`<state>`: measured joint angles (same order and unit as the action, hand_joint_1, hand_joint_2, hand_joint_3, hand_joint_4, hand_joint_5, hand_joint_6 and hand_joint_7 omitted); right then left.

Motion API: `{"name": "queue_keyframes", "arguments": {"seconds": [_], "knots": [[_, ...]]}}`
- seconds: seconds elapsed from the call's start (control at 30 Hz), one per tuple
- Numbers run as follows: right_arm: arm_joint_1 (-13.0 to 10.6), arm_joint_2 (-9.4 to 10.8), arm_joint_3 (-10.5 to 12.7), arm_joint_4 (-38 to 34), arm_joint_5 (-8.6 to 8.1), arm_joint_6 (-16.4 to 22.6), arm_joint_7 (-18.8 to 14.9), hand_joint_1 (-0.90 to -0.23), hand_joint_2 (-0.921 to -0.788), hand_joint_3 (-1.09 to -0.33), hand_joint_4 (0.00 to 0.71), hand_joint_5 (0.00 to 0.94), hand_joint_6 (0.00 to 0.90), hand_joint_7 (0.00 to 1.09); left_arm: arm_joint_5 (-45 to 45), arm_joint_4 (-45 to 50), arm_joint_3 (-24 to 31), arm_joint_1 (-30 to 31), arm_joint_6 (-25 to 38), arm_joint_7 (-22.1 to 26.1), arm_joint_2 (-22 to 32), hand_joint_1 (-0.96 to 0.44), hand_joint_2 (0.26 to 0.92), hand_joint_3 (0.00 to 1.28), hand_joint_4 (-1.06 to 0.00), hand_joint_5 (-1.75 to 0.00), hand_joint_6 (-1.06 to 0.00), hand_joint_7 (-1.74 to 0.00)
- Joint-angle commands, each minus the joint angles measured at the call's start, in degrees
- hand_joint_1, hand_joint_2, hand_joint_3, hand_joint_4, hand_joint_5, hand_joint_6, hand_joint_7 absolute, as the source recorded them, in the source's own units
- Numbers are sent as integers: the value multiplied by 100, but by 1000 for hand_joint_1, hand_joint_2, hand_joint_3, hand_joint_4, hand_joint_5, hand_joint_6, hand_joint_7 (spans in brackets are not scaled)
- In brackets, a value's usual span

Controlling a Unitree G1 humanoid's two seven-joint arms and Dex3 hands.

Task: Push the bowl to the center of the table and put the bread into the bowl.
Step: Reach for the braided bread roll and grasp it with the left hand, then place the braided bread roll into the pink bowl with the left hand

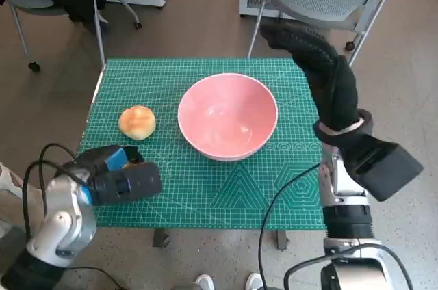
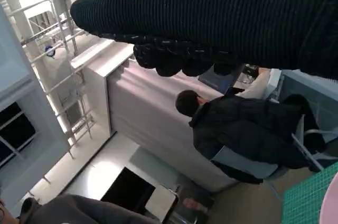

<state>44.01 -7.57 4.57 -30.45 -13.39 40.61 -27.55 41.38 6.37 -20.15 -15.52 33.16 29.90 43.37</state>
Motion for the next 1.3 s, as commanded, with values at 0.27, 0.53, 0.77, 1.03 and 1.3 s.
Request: {"name": "queue_keyframes", "arguments": {"seconds": [0.27,0.53,0.77,1.03,1.3], "knots": [[-132,-32,4,-25,-85,-83,-111,-674,-921,-801,130,0,-1,448,-72,135,176,97,-110,338,-16,3,623,592,-714,-1368,-660,-1085],[-127,-36,13,-35,-106,-86,-147,-675,-921,-801,130,0,-1,447,-22,287,224,113,-124,456,31,2,672,505,-714,-1341,-661,-1062],[-134,-31,22,-40,-131,-94,-180,-675,-921,-802,130,0,-1,447,5,459,307,122,-103,543,41,2,684,484,-713,-1334,-662,-1058],[-132,-40,32,-54,-175,-100,-209,-674,-921,-804,130,0,-1,446,99,830,426,49,-42,700,77,2,706,437,-722,-1308,-668,-1047],[-82,-64,54,-139,-232,-106,-239,-670,-921,-804,129,0,-1,445,51,1409,801,-254,-156,823,90,2,759,325,-730,-1285,-701,-983]]}}
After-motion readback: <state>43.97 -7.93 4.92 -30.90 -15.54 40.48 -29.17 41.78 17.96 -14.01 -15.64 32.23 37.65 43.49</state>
